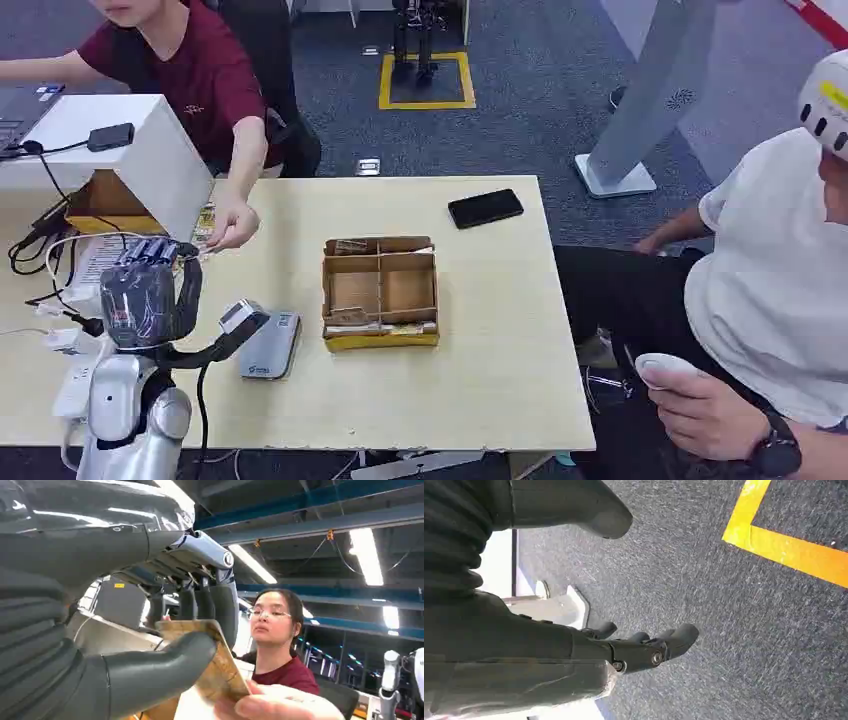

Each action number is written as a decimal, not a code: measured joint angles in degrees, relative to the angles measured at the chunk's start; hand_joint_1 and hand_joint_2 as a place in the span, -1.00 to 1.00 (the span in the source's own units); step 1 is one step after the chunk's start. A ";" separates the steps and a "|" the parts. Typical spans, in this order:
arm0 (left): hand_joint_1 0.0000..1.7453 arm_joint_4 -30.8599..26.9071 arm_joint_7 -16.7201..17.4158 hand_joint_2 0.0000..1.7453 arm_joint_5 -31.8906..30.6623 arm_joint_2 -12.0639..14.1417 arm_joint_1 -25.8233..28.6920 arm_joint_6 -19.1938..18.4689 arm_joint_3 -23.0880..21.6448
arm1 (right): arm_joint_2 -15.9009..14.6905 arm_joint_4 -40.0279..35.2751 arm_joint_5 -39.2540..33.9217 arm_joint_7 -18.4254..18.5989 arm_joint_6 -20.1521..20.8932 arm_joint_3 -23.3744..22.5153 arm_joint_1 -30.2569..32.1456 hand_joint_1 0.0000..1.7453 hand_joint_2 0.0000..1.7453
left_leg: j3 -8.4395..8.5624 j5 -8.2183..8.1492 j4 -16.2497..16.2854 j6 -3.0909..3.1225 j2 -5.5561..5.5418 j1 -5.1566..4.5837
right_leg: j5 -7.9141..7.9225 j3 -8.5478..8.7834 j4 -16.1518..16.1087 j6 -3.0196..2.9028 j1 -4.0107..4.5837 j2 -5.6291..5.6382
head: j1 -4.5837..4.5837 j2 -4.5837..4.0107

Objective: Pass the card to the sensor for recognition and then transmit it.

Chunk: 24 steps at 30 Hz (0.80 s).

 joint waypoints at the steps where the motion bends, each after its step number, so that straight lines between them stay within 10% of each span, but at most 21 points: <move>1: 1.00 0.00 -0.02 1.00 0.15 0.00 0.00 -0.09 0.00 | 0.00 -0.02 0.04 0.00 -0.02 -0.02 0.00 -1.00 1.00 | 0.00 0.00 0.00 0.00 0.00 0.00 | 0.00 0.00 0.00 0.00 0.00 0.00 | 0.00 0.00; 24: 1.00 0.28 -3.50 1.00 7.58 -0.07 0.01 -3.06 0.00 | 0.02 -0.02 1.38 -0.26 -0.44 -1.38 -0.17 -1.00 1.00 | -0.01 0.00 0.00 0.00 0.00 0.00 | 0.00 0.00 0.00 0.00 0.00 0.00 | 0.00 0.00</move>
